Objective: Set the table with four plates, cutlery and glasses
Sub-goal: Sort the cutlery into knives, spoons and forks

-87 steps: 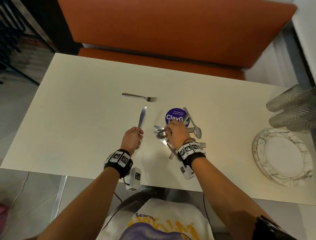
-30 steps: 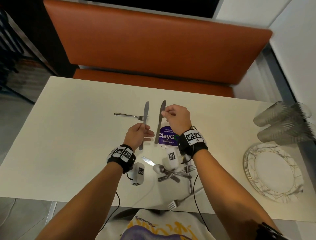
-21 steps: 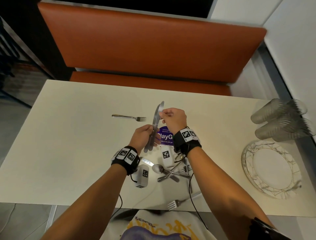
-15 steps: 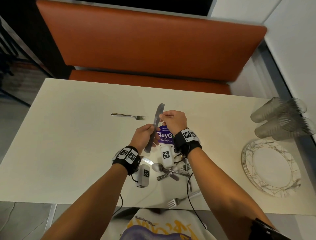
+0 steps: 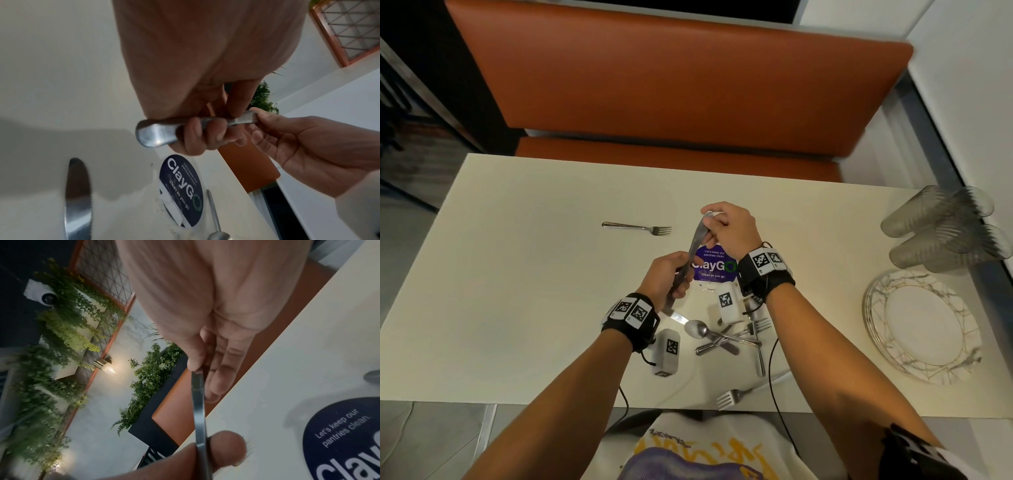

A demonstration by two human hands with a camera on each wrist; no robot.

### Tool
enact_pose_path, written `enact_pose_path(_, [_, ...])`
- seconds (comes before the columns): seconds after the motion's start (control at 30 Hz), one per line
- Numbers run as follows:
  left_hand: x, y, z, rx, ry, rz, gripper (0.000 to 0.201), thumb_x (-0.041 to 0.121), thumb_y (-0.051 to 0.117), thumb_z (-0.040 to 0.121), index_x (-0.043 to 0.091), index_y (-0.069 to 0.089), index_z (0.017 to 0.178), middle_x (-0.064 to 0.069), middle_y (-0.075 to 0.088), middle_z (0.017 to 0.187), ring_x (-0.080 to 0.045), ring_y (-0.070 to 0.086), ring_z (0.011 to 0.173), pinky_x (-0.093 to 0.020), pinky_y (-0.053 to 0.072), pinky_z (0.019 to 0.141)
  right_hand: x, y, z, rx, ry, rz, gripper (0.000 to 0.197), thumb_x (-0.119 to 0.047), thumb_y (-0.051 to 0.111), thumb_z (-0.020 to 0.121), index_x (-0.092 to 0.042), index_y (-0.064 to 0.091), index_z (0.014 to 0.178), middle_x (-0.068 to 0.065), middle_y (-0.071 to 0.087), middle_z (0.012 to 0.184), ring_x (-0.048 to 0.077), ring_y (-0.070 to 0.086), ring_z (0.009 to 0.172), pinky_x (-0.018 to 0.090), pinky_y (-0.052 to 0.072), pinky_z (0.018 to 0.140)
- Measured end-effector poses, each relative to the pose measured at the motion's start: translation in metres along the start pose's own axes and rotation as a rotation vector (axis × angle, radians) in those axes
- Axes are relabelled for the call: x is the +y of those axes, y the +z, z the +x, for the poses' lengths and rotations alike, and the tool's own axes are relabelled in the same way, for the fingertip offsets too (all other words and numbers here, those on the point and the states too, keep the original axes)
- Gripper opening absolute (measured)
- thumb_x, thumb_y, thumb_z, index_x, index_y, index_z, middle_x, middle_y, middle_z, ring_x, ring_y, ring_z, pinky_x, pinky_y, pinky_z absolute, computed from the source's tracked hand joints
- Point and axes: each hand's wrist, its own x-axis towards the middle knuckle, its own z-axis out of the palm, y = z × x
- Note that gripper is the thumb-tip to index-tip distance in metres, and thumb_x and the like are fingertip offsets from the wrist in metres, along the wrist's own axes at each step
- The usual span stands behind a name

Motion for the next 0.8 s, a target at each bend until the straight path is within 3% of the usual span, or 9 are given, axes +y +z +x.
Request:
enact_pose_path(0.1, [-0.004, 0.000, -0.004, -0.020, 0.029, 0.070, 0.040, 0.022, 0.034, 0.111, 0.000, 0.068, 0.112, -0.007, 0.058, 0.067, -0.018, 0.049, 0.050, -0.026, 0.038, 0.047, -0.001, 0.004, 0.002, 0.055, -0.022, -0.016, 0.015, -0.021, 0.061, 0.099, -0.015, 0.069, 0.109, 0.002, 0.077, 0.077, 0.011, 0.072, 0.056, 0.033, 0.064, 0.066])
enact_pose_path(0.23, [-0.016, -0.003, -0.007, 0.041, 0.040, 0.163, 0.036, 0.022, 0.034, 0.109, 0.009, 0.062, 0.091, 0.000, 0.048, 0.062, -0.016, 0.041, 0.049, -0.026, 0.031, 0.046, -0.007, 0.012, -0.004, 0.108, -0.030, 0.026, 0.016, -0.018, 0.061, 0.099, -0.013, 0.069, 0.112, 0.004, 0.075, 0.075, 0.009, 0.069, 0.052, 0.020, 0.057, 0.057])
enact_pose_path(0.37, [-0.030, -0.020, -0.006, 0.186, -0.028, 0.149, 0.028, 0.020, 0.039, 0.103, 0.016, 0.053, 0.080, 0.005, 0.040, 0.060, -0.012, 0.031, 0.049, -0.024, 0.028, 0.043, 0.008, 0.034, -0.016, 0.049, 0.116, 0.040, 0.024, -0.026, 0.061, 0.099, -0.018, 0.063, 0.121, 0.000, 0.075, 0.087, 0.013, 0.073, 0.070, 0.024, 0.059, 0.069])
enact_pose_path(0.47, [-0.042, -0.040, -0.010, 0.265, -0.078, 0.122, 0.029, 0.024, 0.041, 0.105, 0.017, 0.050, 0.078, 0.004, 0.040, 0.060, -0.011, 0.029, 0.043, -0.023, 0.026, 0.040, 0.036, 0.058, -0.032, -0.115, 0.120, -0.179, 0.019, -0.021, 0.066, 0.092, -0.015, 0.070, 0.110, -0.003, 0.072, 0.092, 0.013, 0.068, 0.084, 0.015, 0.050, 0.074])
enact_pose_path(0.6, [-0.059, -0.061, -0.020, 0.325, -0.089, 0.158, 0.033, 0.028, 0.042, 0.107, 0.017, 0.048, 0.076, 0.003, 0.042, 0.062, -0.011, 0.030, 0.044, -0.023, 0.025, 0.043, 0.057, 0.091, -0.063, -0.417, 0.147, -0.455, 0.031, -0.030, 0.073, 0.086, -0.012, 0.069, 0.111, 0.002, 0.069, 0.105, 0.019, 0.065, 0.098, 0.032, 0.056, 0.089])
enact_pose_path(0.67, [-0.067, -0.068, -0.024, 0.341, -0.092, 0.184, 0.033, 0.029, 0.042, 0.107, 0.017, 0.049, 0.076, 0.003, 0.044, 0.063, -0.011, 0.032, 0.044, -0.024, 0.027, 0.043, 0.060, 0.103, -0.073, -0.469, 0.143, -0.557, 0.042, -0.037, 0.075, 0.085, -0.012, 0.064, 0.116, 0.004, 0.063, 0.109, 0.021, 0.061, 0.101, 0.035, 0.053, 0.092])
enact_pose_path(0.8, [-0.080, -0.079, -0.028, 0.375, -0.114, 0.171, 0.033, 0.029, 0.039, 0.107, 0.015, 0.055, 0.081, 0.002, 0.046, 0.065, -0.011, 0.033, 0.044, -0.022, 0.027, 0.040, 0.060, 0.121, -0.079, -0.498, 0.071, -0.698, 0.035, -0.033, 0.071, 0.090, -0.011, 0.061, 0.116, 0.008, 0.057, 0.118, 0.025, 0.056, 0.110, 0.034, 0.047, 0.092])
